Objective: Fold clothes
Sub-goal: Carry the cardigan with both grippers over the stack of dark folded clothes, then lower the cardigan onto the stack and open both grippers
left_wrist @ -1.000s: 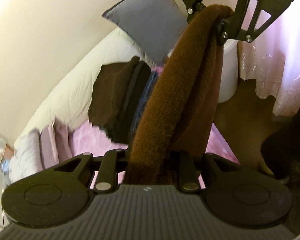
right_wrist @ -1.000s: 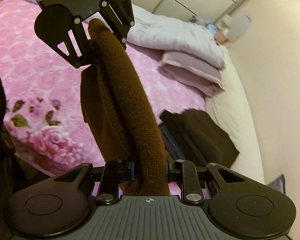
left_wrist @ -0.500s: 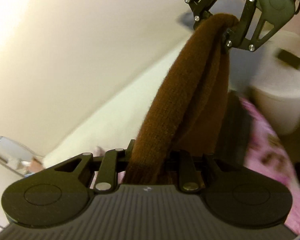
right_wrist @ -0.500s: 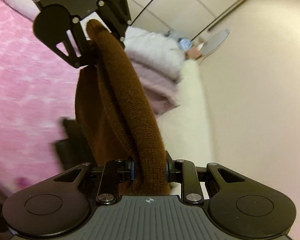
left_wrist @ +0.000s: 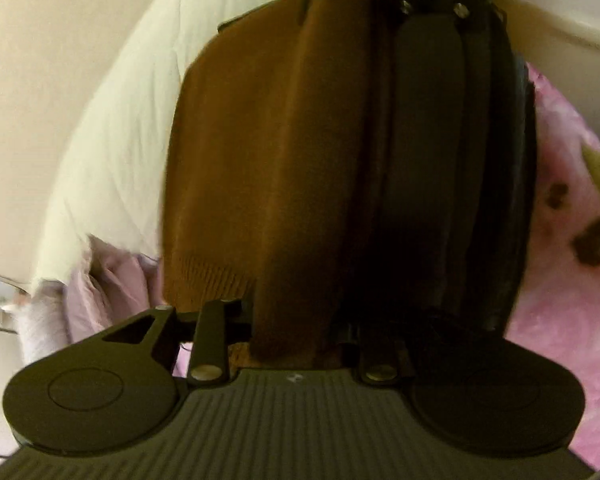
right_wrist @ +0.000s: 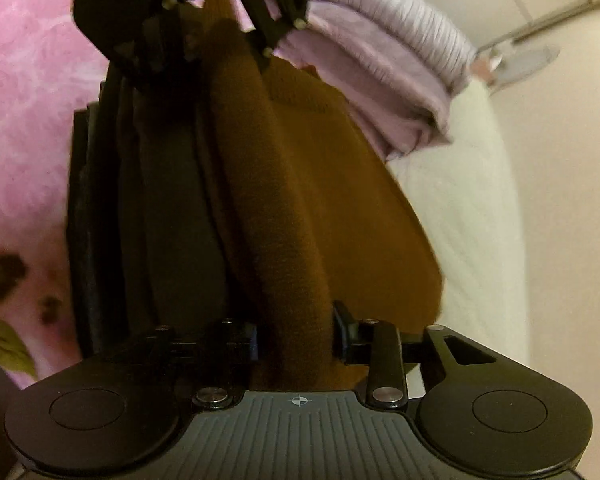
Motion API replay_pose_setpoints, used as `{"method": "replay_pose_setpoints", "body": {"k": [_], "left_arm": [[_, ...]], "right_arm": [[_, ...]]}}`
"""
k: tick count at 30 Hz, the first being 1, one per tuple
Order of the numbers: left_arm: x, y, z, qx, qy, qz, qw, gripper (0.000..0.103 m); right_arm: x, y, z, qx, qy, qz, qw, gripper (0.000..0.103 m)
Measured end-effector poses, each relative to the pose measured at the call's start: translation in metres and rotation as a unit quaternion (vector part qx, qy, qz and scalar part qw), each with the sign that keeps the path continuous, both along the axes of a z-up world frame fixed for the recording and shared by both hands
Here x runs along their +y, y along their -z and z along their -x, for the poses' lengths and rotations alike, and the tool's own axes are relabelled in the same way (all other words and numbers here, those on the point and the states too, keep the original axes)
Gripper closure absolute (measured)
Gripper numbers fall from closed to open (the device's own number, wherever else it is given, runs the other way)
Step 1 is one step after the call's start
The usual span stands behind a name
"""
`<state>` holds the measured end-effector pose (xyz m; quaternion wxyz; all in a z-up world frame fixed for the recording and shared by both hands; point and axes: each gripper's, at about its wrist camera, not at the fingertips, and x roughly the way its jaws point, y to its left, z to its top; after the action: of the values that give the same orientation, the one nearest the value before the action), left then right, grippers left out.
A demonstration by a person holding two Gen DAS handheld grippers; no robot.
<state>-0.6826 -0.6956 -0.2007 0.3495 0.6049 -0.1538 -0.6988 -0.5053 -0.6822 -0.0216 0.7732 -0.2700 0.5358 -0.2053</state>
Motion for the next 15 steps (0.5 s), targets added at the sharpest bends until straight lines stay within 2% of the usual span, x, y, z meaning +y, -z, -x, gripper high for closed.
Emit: {"method": "replay_pose_setpoints", "body": {"k": [3,6,8,9,12,15], "left_arm": [[-0.004,-0.012,-0.014,0.028,-0.038,-0.003,0.9989,0.07],[-0.007,-0.017,-0.027,0.031,-0.068,-0.005,0.9972,0.075],[-0.01,-0.016,-0.033,0.031,-0.077,-0.007,0.9965,0.086],[-0.012,-0.015,-0.035,0.032,-0.078,-0.009,0.9964,0.09],[-0.01,-0.02,-0.036,0.04,-0.077,-0.006,0.9962,0.093],[0.004,-0.028,-0.056,0.054,-0.072,0.0,0.996,0.094]], "right_arm": [[0.005,-0.006,0.012,-0.002,0.009,0.011,1.0,0.058],[0.011,-0.007,0.017,0.002,0.016,0.003,1.0,0.058],[0.005,-0.013,0.019,-0.014,0.034,-0.027,0.999,0.062],[0.002,-0.015,0.018,-0.02,0.045,-0.041,0.998,0.069],[0.013,-0.029,0.014,-0.031,0.058,-0.046,0.997,0.074],[0.023,-0.04,0.014,-0.04,0.067,-0.05,0.996,0.075]]}}
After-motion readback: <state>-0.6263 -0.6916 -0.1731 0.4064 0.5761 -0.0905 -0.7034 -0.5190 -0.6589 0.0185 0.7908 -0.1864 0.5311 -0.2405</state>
